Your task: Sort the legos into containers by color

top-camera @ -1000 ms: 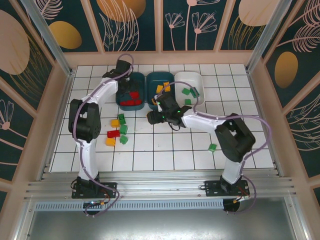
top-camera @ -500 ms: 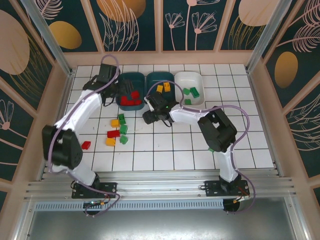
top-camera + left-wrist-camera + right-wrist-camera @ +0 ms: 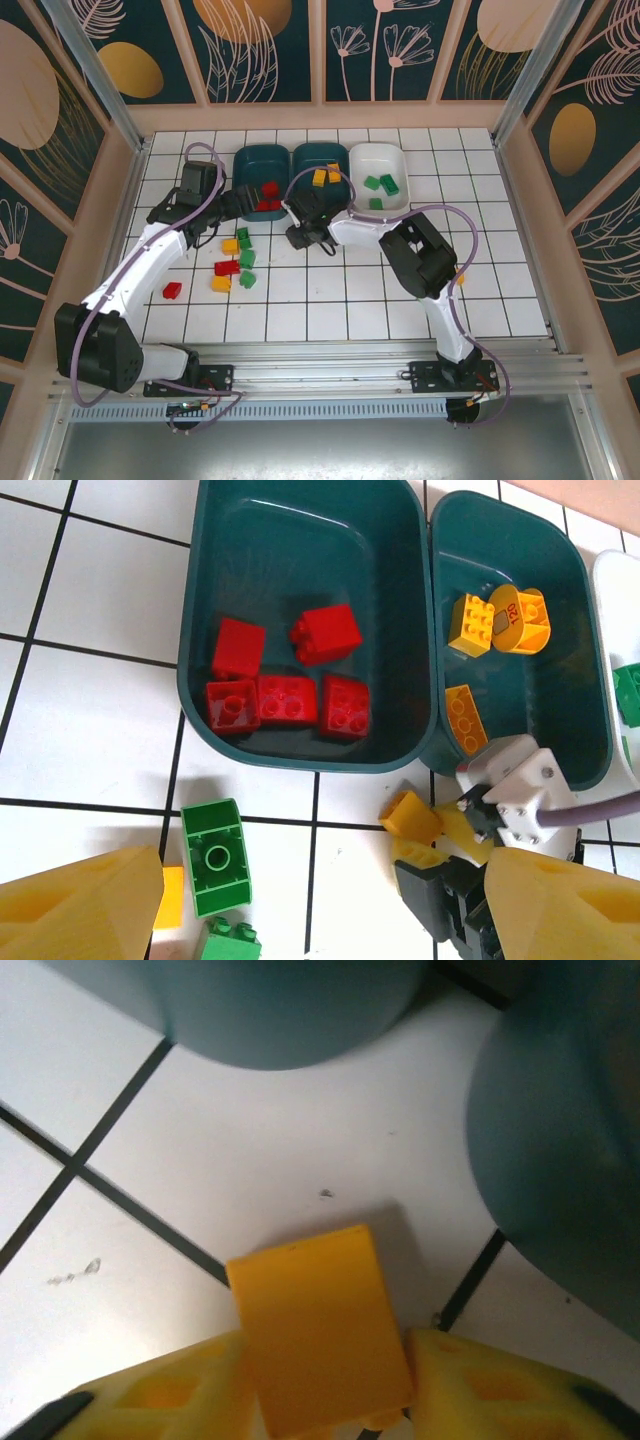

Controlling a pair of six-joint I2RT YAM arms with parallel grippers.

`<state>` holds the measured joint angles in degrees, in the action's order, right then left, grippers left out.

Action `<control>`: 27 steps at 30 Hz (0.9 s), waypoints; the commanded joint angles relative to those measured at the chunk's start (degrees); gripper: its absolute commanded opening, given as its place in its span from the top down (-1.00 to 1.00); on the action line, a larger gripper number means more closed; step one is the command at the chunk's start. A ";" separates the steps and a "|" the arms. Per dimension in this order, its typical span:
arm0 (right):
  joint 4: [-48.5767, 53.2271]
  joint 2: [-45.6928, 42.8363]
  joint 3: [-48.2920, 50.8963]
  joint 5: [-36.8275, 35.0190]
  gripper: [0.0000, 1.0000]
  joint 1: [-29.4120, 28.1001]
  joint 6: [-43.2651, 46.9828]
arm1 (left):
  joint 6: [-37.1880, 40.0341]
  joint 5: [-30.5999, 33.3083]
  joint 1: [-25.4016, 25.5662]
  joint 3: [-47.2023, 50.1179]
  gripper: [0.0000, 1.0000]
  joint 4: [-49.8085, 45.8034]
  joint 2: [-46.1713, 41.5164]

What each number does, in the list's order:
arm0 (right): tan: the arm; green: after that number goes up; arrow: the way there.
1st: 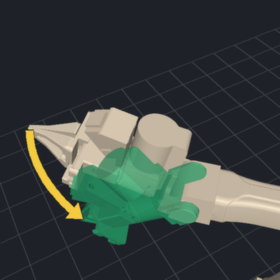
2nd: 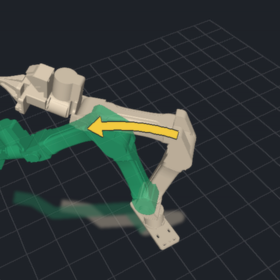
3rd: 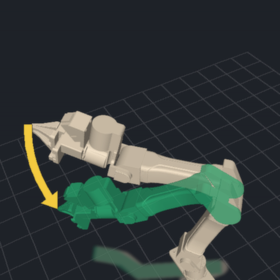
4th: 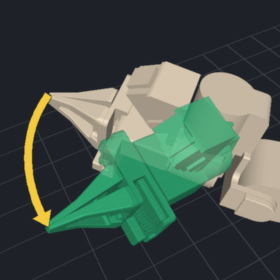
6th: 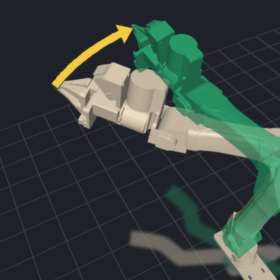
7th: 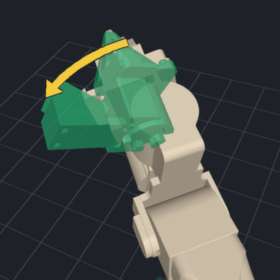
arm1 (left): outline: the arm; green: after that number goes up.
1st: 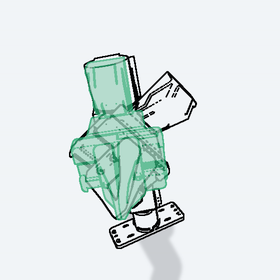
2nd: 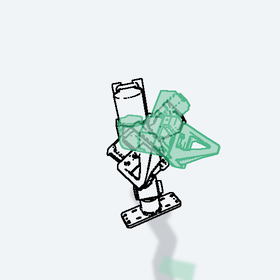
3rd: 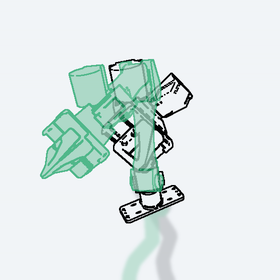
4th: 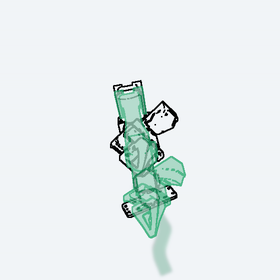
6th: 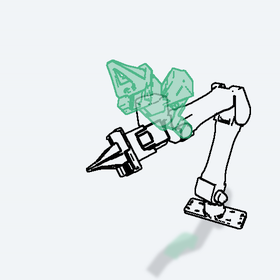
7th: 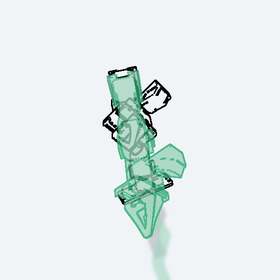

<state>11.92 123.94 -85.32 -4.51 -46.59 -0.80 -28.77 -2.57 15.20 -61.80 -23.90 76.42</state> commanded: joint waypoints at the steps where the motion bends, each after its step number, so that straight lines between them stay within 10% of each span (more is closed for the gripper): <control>1: -0.17 0.29 -0.44 -0.32 0.39 -0.83 -0.16 | -0.75 -0.75 -0.20 1.36 -0.67 1.71 -1.59; 15: -3.98 -15.38 4.77 -0.15 0.54 -0.44 -4.43 | -7.80 -1.74 -0.17 14.03 -0.67 2.75 -13.26; 24: 3.03 -1.57 -10.69 -9.46 0.51 8.70 -5.87 | -10.84 -2.19 -0.27 27.20 -0.59 0.78 -21.70; 27: 4.55 1.02 -15.77 -8.91 0.18 9.93 -6.17 | -11.75 -1.21 -0.23 29.01 -0.61 -1.30 -22.96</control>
<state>12.49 122.83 -96.73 -11.22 -36.51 -5.85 -38.59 -4.03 15.20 -34.00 -23.22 55.02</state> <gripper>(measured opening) 0.357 0.802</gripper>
